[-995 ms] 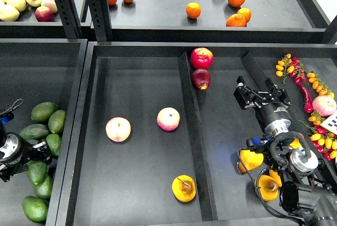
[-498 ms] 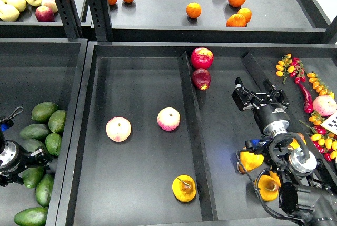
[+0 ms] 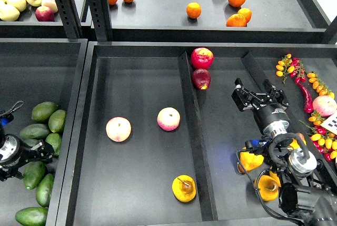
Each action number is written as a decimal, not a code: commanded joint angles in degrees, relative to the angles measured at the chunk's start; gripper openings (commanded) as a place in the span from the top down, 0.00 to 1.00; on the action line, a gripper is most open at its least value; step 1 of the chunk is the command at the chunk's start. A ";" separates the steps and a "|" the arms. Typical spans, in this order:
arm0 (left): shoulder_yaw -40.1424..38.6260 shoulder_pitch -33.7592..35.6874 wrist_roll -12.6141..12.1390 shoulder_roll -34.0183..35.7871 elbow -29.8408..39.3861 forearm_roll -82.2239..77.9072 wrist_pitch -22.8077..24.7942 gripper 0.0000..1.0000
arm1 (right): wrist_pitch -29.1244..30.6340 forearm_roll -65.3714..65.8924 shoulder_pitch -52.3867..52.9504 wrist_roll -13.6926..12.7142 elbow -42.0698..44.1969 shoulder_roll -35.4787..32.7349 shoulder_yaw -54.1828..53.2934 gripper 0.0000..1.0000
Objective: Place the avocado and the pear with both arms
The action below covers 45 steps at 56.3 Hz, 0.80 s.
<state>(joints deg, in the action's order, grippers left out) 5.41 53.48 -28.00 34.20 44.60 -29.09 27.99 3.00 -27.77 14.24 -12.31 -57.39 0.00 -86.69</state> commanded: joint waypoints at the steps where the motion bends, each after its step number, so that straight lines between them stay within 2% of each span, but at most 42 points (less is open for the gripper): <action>1: 0.04 1.54 0.00 0.61 0.04 0.00 0.01 0.01 | -0.01 0.00 0.00 0.01 0.00 0.00 0.03 0.00; 25: -0.23 7.43 0.00 3.07 -0.57 0.71 0.01 0.01 | -0.01 0.00 0.09 0.01 0.00 0.00 0.03 0.00; 45: -7.43 8.75 0.00 3.07 -1.10 0.71 0.01 0.01 | 0.08 0.00 0.00 0.01 0.00 0.00 0.03 0.00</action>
<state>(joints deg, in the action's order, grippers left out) 0.50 61.82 -28.00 37.25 43.58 -28.39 28.00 3.06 -27.77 14.29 -12.31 -57.39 0.00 -86.67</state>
